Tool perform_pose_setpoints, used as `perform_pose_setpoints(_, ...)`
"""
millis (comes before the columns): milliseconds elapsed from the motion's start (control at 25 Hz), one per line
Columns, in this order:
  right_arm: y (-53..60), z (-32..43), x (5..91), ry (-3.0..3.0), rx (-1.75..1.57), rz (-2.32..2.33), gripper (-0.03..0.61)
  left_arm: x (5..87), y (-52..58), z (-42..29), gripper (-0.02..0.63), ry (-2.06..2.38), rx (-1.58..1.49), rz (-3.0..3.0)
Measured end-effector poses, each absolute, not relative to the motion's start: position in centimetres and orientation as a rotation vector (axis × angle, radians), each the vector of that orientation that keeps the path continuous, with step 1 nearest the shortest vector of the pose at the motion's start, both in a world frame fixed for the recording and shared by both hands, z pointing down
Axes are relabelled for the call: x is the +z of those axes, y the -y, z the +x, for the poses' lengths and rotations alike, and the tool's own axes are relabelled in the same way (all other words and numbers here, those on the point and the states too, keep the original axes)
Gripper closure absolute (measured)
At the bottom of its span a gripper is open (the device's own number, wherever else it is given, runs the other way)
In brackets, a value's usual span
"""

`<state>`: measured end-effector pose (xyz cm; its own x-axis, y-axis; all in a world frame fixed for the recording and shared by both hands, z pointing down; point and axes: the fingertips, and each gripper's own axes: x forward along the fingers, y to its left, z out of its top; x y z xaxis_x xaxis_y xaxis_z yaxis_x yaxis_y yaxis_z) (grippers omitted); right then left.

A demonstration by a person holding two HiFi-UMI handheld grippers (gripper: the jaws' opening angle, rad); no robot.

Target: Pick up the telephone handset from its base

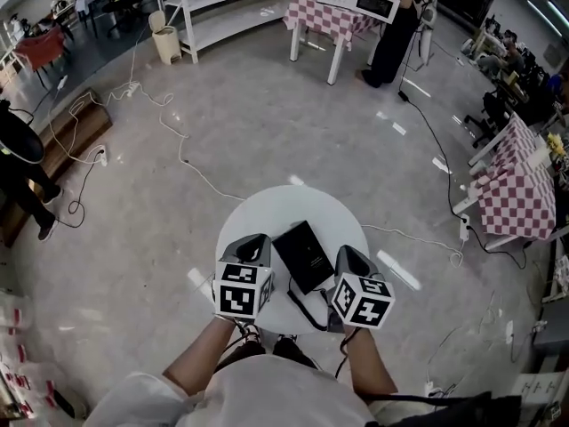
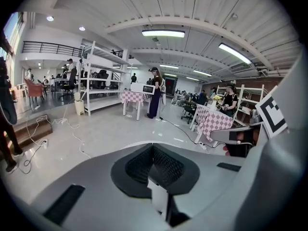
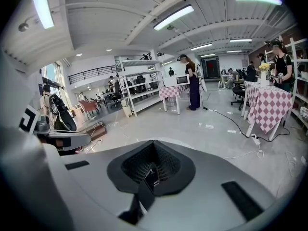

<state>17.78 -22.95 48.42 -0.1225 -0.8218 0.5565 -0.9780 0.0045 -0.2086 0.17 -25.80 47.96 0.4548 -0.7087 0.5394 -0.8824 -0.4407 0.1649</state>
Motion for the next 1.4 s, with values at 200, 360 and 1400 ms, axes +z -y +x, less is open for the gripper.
perform_pose_setpoints(200,22.3,18.0,49.7,2.001,0.849,1.867,0.554,49.0,24.9,0.0,0.597,1.336,0.585,2.259)
perform_pose_setpoints(360,21.4,18.1,51.5,1.984,0.9,1.856,0.554,50.8,23.8,0.2,0.597,1.317,0.624,2.233)
perform_pose_setpoints(1400,16.2,17.1,58.0,1.897,1.025,1.707,0.554,59.4,18.7,2.3,0.594,1.19,0.59,2.004)
